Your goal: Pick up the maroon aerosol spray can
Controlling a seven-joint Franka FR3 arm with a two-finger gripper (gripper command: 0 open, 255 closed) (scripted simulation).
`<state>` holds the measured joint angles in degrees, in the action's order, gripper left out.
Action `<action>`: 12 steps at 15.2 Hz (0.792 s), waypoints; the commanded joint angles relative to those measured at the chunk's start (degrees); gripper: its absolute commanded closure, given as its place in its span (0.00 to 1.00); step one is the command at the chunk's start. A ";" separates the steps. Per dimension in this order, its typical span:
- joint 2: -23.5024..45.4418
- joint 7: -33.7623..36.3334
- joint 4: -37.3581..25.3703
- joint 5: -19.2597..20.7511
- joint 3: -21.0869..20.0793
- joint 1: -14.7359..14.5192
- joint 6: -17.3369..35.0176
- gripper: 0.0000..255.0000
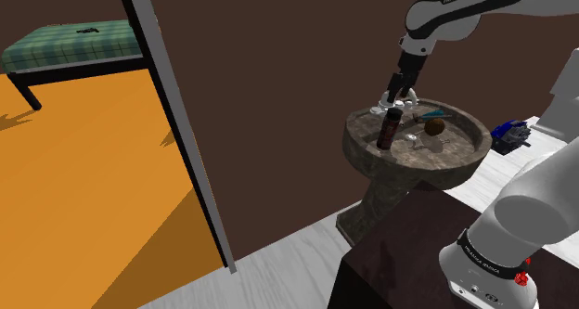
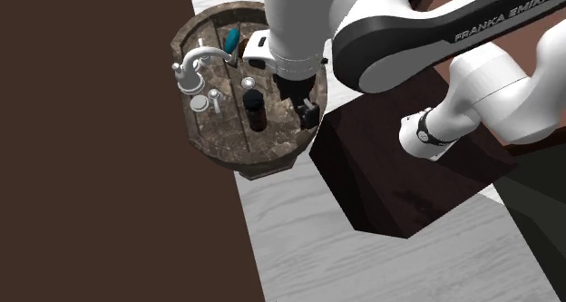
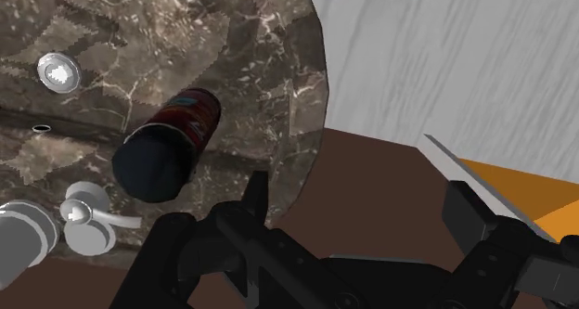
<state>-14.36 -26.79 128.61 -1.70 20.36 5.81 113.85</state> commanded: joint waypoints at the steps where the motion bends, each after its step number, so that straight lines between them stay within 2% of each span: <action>1: 4.71 -3.37 -2.71 -1.43 2.01 0.34 1.30 0.00; 7: 18.28 -12.33 -11.28 -7.59 5.50 2.26 3.40 0.00; 12: 30.16 -19.00 -20.60 -13.44 6.12 5.86 3.06 0.00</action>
<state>13.33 -44.57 109.91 -13.89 26.50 10.97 116.95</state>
